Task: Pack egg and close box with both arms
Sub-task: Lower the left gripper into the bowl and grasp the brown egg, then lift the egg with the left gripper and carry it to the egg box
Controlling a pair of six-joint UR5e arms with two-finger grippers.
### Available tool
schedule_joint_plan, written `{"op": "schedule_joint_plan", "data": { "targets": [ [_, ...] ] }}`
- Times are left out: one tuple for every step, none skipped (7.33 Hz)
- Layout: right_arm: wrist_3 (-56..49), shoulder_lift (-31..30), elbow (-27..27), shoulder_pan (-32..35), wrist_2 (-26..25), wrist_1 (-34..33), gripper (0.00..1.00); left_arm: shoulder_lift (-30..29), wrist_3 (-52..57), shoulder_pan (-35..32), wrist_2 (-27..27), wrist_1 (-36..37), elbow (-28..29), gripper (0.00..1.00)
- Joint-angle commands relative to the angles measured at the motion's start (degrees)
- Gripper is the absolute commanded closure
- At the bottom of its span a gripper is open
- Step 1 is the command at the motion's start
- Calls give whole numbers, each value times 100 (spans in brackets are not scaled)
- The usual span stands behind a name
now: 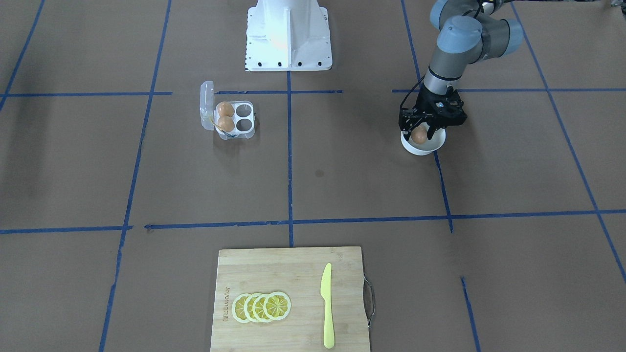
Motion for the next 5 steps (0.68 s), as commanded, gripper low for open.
{"op": "schedule_joint_plan", "data": {
  "targets": [
    [4, 27, 28, 18, -1, 0, 0, 9, 216, -85, 0, 7, -86, 100],
    [4, 36, 20, 18, -1, 0, 0, 70, 487, -146, 0, 7, -226, 100],
    [4, 36, 28, 18, 8, 0, 0, 79, 1117, -486, 0, 7, -392, 100],
    [4, 36, 28, 18, 8, 0, 0, 53, 1941, -829, 9, -2, -603, 100],
    [4, 45, 28, 18, 8, 0, 0, -112, 2419, -946, 18, -28, -735, 100]
  ]
}}
